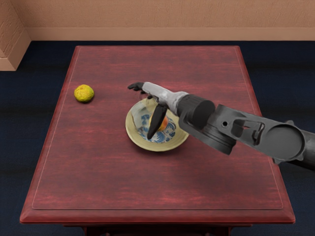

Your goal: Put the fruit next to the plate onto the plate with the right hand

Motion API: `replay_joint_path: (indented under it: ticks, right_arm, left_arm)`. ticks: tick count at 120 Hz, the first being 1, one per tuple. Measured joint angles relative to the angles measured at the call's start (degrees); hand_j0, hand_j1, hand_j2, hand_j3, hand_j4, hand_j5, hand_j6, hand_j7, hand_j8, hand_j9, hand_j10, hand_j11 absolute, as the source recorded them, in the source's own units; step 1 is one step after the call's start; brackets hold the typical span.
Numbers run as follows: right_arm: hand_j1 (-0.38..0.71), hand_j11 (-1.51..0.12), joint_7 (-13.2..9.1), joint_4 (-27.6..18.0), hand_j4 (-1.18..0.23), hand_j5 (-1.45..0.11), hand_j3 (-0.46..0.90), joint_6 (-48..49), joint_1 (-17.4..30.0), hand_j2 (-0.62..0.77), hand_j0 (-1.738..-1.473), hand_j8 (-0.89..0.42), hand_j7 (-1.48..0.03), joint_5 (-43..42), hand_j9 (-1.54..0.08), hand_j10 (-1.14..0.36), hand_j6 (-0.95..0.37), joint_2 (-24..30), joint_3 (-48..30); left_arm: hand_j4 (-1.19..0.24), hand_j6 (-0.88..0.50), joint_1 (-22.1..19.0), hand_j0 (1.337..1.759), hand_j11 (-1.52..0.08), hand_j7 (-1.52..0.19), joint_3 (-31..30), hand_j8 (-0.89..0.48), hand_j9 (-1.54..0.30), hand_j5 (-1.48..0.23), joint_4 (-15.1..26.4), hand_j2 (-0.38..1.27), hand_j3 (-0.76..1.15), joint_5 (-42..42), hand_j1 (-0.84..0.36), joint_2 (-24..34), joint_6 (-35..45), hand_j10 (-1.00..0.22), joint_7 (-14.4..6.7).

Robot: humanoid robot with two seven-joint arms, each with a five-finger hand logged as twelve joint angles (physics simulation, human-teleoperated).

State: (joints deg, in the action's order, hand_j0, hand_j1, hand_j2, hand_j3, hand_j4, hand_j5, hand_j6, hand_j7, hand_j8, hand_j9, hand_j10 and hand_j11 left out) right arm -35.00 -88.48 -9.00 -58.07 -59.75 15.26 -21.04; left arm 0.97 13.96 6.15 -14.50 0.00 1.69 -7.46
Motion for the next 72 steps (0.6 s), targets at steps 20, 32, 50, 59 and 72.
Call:
replay_joint_path:
  ticks: [20, 32, 50, 59, 72]
  right_arm:
    - [-0.30, -0.09, 0.0, -2.0, -0.04, -0.09, 0.00, 6.6, -3.1, 0.02, -1.657, -0.02, -0.09, 15.9, -0.09, -0.07, -0.02, 3.5, -4.3]
    - [-0.32, -0.06, 0.0, -2.5, -0.03, -0.06, 0.00, 14.8, -5.4, 0.01, -1.658, -0.01, -0.05, 31.5, -0.06, -0.04, -0.02, 5.6, -6.3]
    - [-0.33, -0.03, 0.0, -3.0, -0.01, -0.03, 0.00, 34.9, -7.4, 0.01, -1.658, -0.01, -0.03, 56.5, -0.03, -0.02, -0.01, 13.8, -6.4]
    - [-0.34, -0.02, 0.0, -2.8, -0.01, -0.02, 0.00, 39.6, -7.5, 0.00, -1.658, -0.01, -0.02, 65.5, -0.02, -0.01, -0.01, 21.6, -5.6]
    - [-0.34, -0.01, 0.0, -2.3, 0.00, -0.01, 0.00, 42.4, -7.6, 0.00, -1.658, 0.00, -0.01, 72.5, -0.01, -0.01, 0.00, 33.7, -2.1]
  left_arm:
    - [0.00, 0.00, 0.2, 1.658, 0.00, 0.00, 0.0, 0.00, 0.00, 0.00, 0.0, 0.00, 0.00, 0.0, 0.35, 0.0, 0.0, 0.00, 0.0]
    - [0.00, 0.00, 0.2, 1.658, 0.00, 0.00, 0.0, 0.00, 0.00, 0.00, 0.0, 0.00, 0.00, 0.0, 0.35, 0.0, 0.0, 0.00, 0.0]
    - [0.00, 0.00, 0.2, 1.658, 0.00, 0.00, 0.0, 0.00, 0.00, 0.00, 0.0, 0.00, 0.00, 0.0, 0.35, 0.0, 0.0, 0.00, 0.0]
    - [0.00, 0.00, 0.2, 1.658, 0.00, 0.00, 0.0, 0.00, 0.00, 0.00, 0.0, 0.00, 0.00, 0.0, 0.35, 0.0, 0.0, 0.00, 0.0]
    - [0.00, 0.00, 0.2, 1.658, 0.00, 0.00, 0.0, 0.00, 0.00, 0.00, 0.0, 0.00, 0.00, 0.0, 0.35, 0.0, 0.0, 0.00, 0.0]
